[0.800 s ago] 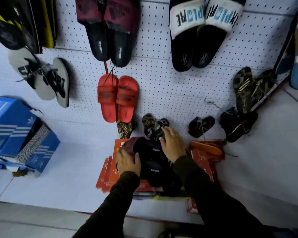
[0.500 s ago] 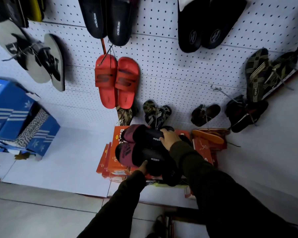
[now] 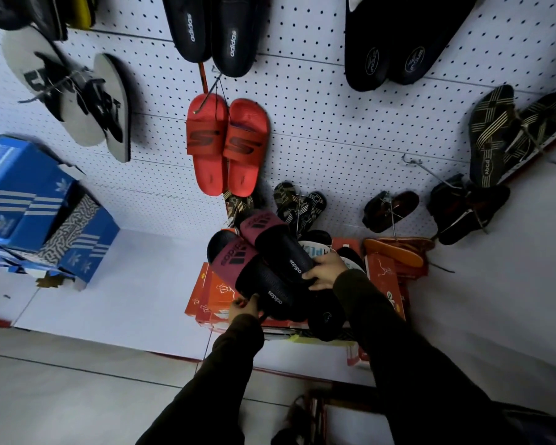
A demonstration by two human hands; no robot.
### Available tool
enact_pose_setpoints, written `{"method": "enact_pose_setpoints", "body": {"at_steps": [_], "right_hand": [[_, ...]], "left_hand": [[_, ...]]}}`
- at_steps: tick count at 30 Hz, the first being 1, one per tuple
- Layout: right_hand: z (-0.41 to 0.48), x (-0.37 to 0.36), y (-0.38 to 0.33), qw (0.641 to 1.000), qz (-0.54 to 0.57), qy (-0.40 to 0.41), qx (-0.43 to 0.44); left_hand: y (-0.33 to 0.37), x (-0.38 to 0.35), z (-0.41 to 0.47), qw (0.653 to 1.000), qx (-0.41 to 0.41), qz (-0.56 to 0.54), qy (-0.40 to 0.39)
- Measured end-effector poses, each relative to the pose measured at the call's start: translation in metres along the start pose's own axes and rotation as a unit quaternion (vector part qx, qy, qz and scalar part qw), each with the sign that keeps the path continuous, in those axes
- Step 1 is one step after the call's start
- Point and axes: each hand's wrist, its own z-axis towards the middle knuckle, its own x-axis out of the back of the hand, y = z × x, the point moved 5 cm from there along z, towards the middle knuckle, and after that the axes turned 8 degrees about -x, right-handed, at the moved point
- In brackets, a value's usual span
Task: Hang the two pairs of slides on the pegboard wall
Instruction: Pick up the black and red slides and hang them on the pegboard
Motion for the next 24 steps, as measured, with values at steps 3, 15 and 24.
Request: {"method": "enact_pose_setpoints", "body": {"at_steps": [3,15,24], "right_hand": [[-0.015,-0.009,0.000,0.996,0.085,-0.032,0.016],[-0.099,-0.017,-0.099,0.973,0.135,0.001,0.189],[-0.184,-0.006,-0.201,0.907,0.206,0.056,0.363]], "left_hand": [[0.029,0.011,-0.009,0.998,-0.069,0.002,-0.004],[0.191,0.018,-0.063,0.942,-0.327,0.024,-0.072],[0.338,0.004,-0.115,0.850,-0.517,0.031,-0.098]]}}
